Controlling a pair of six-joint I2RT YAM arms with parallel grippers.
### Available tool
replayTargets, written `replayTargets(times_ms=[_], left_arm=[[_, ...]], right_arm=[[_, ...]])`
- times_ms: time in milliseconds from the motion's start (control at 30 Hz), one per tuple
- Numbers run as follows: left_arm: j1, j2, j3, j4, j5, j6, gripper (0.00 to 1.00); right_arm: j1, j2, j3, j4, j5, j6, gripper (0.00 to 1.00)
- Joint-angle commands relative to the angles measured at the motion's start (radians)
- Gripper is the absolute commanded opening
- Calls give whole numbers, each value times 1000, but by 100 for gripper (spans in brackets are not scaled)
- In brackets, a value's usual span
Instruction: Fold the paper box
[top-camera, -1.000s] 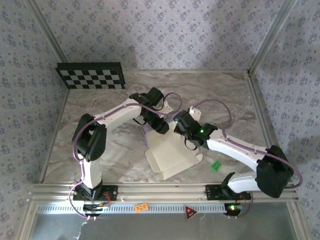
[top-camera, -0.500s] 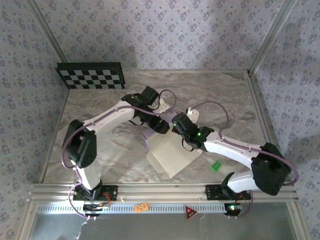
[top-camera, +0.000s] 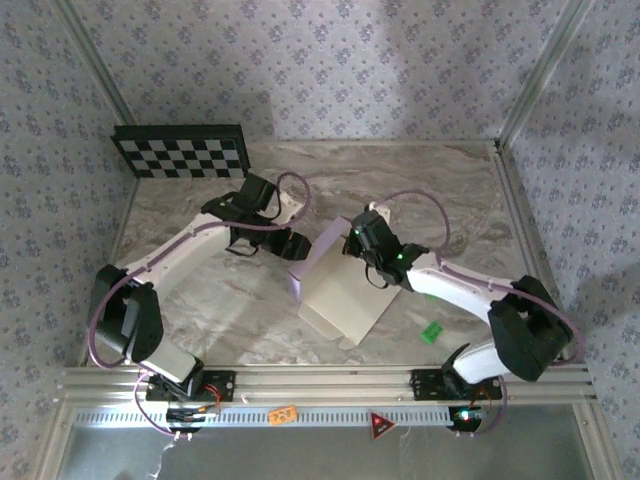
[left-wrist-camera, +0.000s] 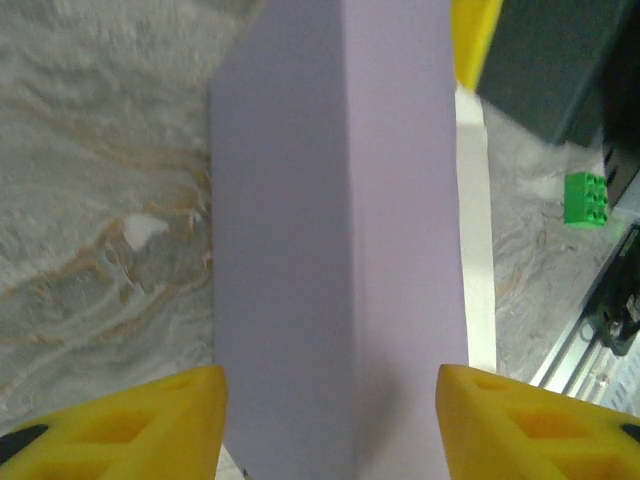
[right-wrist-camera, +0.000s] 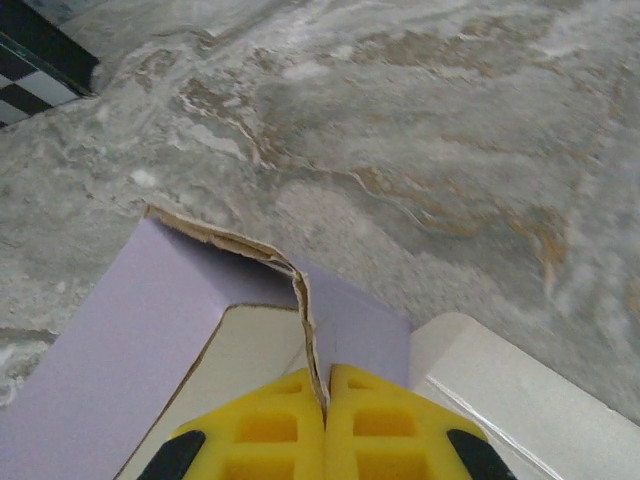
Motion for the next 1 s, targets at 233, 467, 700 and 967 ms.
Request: replayTargets(times_ms=[233,467,700,967], left_arm=[[4,-88,-150,98,51,-97,41],[15,-95,-204,156,15,-160,40],[28,-97,-224,183,16,-184,39],[33,-100,-238,200,14,-202,39]], right_arm=[[-46,220,165,-63,-271,-272,0],[-30,194,204,-143,-269,-271,0],[3,149,186,-178,-260,-211,0],[42,124,189,-223,-231,-192,0]])
